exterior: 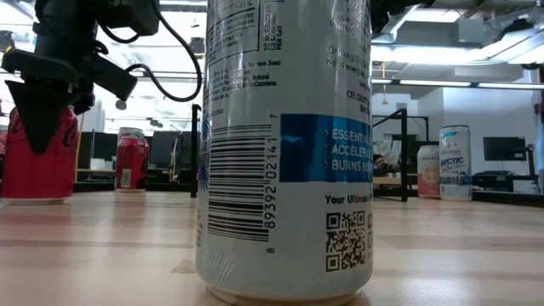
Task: Place canned beverage on shelf
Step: Put the bottom left red black soda can on the shelf
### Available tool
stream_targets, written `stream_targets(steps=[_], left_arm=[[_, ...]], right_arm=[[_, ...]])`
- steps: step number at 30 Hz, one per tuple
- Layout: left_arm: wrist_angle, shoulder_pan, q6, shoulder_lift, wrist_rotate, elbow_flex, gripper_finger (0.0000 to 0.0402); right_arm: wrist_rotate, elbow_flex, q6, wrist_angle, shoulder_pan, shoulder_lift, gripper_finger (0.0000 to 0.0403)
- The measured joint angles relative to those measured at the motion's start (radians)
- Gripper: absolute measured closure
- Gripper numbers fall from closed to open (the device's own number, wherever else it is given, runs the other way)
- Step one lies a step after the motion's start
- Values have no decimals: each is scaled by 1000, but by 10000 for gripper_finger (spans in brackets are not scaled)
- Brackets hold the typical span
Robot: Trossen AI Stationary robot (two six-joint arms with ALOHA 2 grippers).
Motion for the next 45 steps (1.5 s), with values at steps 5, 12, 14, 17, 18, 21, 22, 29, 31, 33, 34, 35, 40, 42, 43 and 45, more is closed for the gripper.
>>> stream_targets(steps=[5, 12, 14, 17, 18, 21, 22, 29, 31, 33, 34, 35, 40, 42, 43, 45], left_arm=[[-16, 14, -9, -1, 32, 1, 109], [-48, 85, 63, 1, 106, 98, 109], [-41, 118, 99, 1, 121, 163, 109], [-45, 178, 157, 1, 127, 281, 109], [-41, 199, 174, 6, 128, 326, 109], [-22, 259, 229, 49, 121, 478, 109], [-27, 273, 250, 73, 119, 531, 109], [-149, 356, 500, 352, 109, 984, 109], [-206, 398, 576, 453, 84, 1120, 109], [-263, 443, 649, 555, 70, 1250, 109], [-292, 463, 684, 603, 69, 1306, 109], [-320, 483, 718, 646, 68, 1359, 109], [-359, 563, 811, 822, 50, 1525, 109], [-335, 596, 834, 838, 74, 1500, 109], [-340, 608, 845, 852, 56, 1500, 109], [-366, 633, 855, 879, -22, 1500, 109]], right_arm=[[0, 0, 0, -2, 1, 0, 198], [0, 0, -1, -4, 11, -4, 198], [0, 0, -3, -4, 11, -10, 197], [0, 0, -3, -8, 11, -13, 198], [0, 0, -3, -9, 11, -13, 198], [0, 0, -3, -7, 11, -11, 198], [0, 0, -3, -9, 11, -10, 198], [0, 0, -3, -23, 11, -11, 198], [0, 0, -3, -22, 11, -12, 198], [0, 0, -2, -22, 11, -12, 198], [0, 0, -2, -23, 11, -12, 198], [0, 0, 0, -24, 11, -12, 198], [0, 0, 23, -36, 11, -12, 198], [0, 0, 23, -34, 10, -12, 198], [0, 0, 23, -35, 10, -12, 198], [0, 0, 21, -35, 10, -12, 198]])
